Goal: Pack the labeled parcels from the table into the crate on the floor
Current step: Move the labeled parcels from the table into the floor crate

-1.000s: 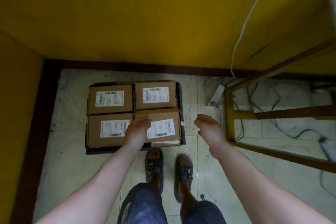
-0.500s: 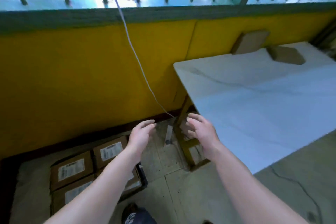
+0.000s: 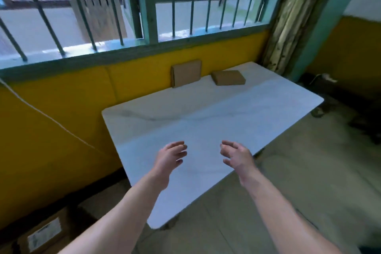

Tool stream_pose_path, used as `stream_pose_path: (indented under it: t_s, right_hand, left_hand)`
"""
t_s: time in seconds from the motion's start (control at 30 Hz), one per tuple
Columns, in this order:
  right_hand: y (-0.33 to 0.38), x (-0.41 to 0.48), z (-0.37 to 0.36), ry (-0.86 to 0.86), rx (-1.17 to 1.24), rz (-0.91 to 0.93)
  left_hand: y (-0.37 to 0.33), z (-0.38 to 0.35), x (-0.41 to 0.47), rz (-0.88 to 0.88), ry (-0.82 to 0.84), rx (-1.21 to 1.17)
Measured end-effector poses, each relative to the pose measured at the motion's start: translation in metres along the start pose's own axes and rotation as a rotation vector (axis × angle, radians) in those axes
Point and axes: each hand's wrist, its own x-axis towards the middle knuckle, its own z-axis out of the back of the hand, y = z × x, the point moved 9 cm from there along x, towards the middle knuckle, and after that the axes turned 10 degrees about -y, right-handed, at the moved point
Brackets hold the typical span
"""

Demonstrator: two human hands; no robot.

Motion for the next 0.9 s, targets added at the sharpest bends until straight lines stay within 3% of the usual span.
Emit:
stream_pose_path:
  t_s: [0.43, 0.9]
  right_hand:
    - [0.035, 0.165, 0.090, -0.027, 0.013, -0.014]
    - [0.080, 0.433, 0.121, 0.041, -0.122, -0.132]
  left_hand:
    - [-0.027, -0.202, 0.102, -0.032, 0.086, 0.061]
    - [-0.060, -0.332, 0.309, 0.103, -0.130, -0.034]
